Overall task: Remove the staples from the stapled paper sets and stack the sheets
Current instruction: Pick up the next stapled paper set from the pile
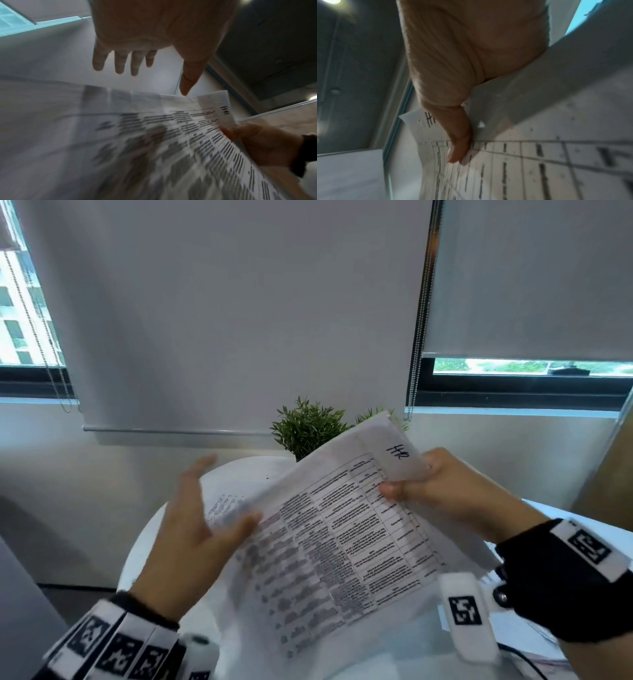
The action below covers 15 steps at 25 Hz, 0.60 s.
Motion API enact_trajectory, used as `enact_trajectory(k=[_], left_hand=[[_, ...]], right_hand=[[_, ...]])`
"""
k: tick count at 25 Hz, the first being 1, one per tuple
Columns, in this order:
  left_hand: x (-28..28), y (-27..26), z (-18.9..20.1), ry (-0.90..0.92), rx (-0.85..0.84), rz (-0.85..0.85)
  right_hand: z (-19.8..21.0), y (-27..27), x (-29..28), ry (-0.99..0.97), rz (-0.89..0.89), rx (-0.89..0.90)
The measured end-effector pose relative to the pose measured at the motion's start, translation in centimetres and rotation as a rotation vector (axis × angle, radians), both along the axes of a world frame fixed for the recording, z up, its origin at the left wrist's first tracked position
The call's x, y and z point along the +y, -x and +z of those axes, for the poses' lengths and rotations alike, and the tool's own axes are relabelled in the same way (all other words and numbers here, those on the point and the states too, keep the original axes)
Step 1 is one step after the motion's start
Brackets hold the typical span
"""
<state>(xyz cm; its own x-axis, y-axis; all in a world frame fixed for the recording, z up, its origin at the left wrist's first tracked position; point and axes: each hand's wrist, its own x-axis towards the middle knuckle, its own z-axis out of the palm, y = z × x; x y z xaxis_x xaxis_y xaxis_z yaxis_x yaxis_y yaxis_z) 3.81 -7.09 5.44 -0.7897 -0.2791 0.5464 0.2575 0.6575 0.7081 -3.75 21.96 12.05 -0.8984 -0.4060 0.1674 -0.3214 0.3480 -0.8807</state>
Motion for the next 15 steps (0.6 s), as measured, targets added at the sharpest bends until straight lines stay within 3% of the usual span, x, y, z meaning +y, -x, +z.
enact_trajectory(k=[3, 6, 12, 15], left_hand=[[1.8, 1.2, 3.5, 0.119, -0.114, -0.264], [2.8, 2.2, 4.3, -0.111, -0.329, -0.553], [2.7, 1.7, 3.0, -0.392, -0.298, -0.478], [1.5, 1.8, 2.6, -0.576, -0.190, -0.410]], right_hand=[[2.2, 0.0, -1.5, -0.220, 0.113, 0.092], [3.5, -0.1, -2.7, -0.338, 0.148, 0.155], [5.5, -0.2, -1.8, -0.528, 0.049, 0.227], [5.7, 0.6, 0.3, -0.371, -0.013, 0.188]])
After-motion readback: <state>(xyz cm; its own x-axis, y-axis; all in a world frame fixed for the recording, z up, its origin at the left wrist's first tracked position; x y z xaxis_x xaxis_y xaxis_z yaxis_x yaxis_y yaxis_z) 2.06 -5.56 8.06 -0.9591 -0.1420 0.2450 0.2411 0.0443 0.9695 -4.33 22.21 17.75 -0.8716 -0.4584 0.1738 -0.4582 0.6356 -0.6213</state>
